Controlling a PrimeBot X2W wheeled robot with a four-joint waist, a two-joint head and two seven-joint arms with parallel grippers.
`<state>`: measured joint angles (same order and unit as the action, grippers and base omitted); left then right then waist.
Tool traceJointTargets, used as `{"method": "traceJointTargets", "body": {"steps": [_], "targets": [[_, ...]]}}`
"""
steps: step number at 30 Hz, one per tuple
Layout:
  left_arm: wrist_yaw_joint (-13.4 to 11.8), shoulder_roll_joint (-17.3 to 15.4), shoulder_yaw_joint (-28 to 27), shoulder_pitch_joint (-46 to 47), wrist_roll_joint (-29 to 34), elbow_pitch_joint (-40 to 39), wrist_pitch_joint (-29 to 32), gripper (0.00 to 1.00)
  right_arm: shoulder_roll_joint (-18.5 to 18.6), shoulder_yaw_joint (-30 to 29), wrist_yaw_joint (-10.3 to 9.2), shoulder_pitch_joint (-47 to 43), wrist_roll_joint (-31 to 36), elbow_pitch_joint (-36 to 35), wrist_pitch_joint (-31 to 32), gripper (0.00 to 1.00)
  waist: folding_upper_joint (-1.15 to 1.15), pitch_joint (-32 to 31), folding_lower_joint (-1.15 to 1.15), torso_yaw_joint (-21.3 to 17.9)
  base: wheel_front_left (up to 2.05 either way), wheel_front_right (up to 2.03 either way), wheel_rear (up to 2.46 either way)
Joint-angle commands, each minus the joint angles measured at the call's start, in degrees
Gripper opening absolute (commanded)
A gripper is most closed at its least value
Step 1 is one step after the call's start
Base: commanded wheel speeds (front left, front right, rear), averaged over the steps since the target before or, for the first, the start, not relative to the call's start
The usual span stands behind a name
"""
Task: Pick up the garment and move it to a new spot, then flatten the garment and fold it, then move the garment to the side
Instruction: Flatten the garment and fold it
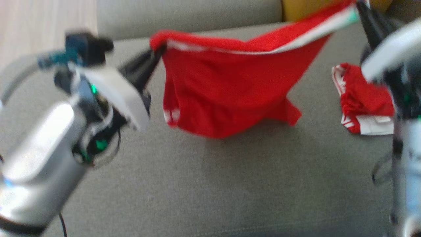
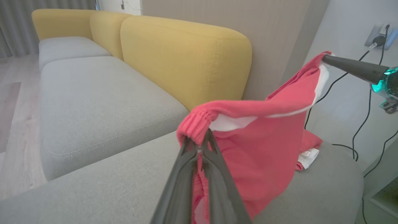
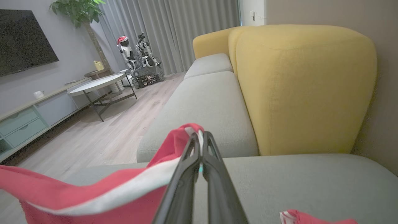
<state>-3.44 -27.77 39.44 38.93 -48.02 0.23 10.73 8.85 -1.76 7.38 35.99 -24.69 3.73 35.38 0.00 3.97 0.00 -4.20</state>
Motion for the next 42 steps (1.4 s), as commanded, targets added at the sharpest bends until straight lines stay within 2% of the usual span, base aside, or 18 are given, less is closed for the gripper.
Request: {"method": "traceJointTargets", "body": {"steps": [1,5,10,11,16,20,24,30,36,42], "targets": [[0.7,-1.5,-4.2,8.0,0.2,-0.5,0.6,0.00,-0.6,2.1,0.11,7.7,0.6,-0.4,0.5,0.00,0.00,4.6,0.00,-0.1,0.00,0.00,0.00],[2.2,-0.2,-5.5,20.0,2.9,7.4,0.9,0.00,-0.7,3.8,0.11,22.0,3.7,8.4,-2.8,0.00,0.00,9.6,0.00,0.1,0.00,0.00,0.00],[1.7,3.1,-9.0,35.6,8.1,21.1,-8.1,0.00,-3.5,-1.0,0.11,39.2,7.2,22.0,-17.3,0.00,0.00,13.7,0.00,0.2,0.00,0.00,0.00],[1.7,3.1,-9.0,35.6,8.1,21.1,-8.1,0.00,-3.5,-1.0,0.11,39.2,7.2,22.0,-17.3,0.00,0.00,13.7,0.00,0.2,0.00,0.00,0.00],[4.2,6.9,-9.9,42.1,9.5,30.8,-17.6,0.00,-5.2,-4.8,0.11,46.2,6.6,33.8,-30.8,0.00,0.00,16.0,0.00,1.1,0.00,0.00,0.00],[6.7,9.7,-7.4,40.7,10.6,36.6,-21.6,0.00,-5.6,-5.3,0.11,44.9,5.0,42.1,-35.2,0.00,0.00,17.7,0.00,2.2,0.00,0.00,0.00],[8.8,11.5,-4.0,36.0,11.2,41.9,-23.1,0.00,-5.8,-4.9,0.11,40.8,2.5,49.2,-36.9,0.00,0.00,19.1,0.00,3.0,0.00,0.00,0.00],[10.6,12.7,2.2,26.8,11.3,47.5,-24.1,0.00,-5.3,-1.7,0.11,33.4,2.6,58.5,-35.6,0.00,0.00,18.8,0.00,3.8,0.00,0.00,0.00],[10.9,11.9,9.5,19.0,9.9,47.4,-24.5,0.00,-2.8,0.4,0.11,27.9,2.9,65.8,-29.8,0.00,0.00,15.8,0.00,4.1,0.00,0.00,0.00],[10.9,9.5,16.0,14.1,10.1,45.5,-25.1,0.00,-1.3,3.7,0.11,23.2,2.0,66.9,-24.7,0.00,0.00,12.0,0.00,3.8,0.00,0.00,0.00]]}}
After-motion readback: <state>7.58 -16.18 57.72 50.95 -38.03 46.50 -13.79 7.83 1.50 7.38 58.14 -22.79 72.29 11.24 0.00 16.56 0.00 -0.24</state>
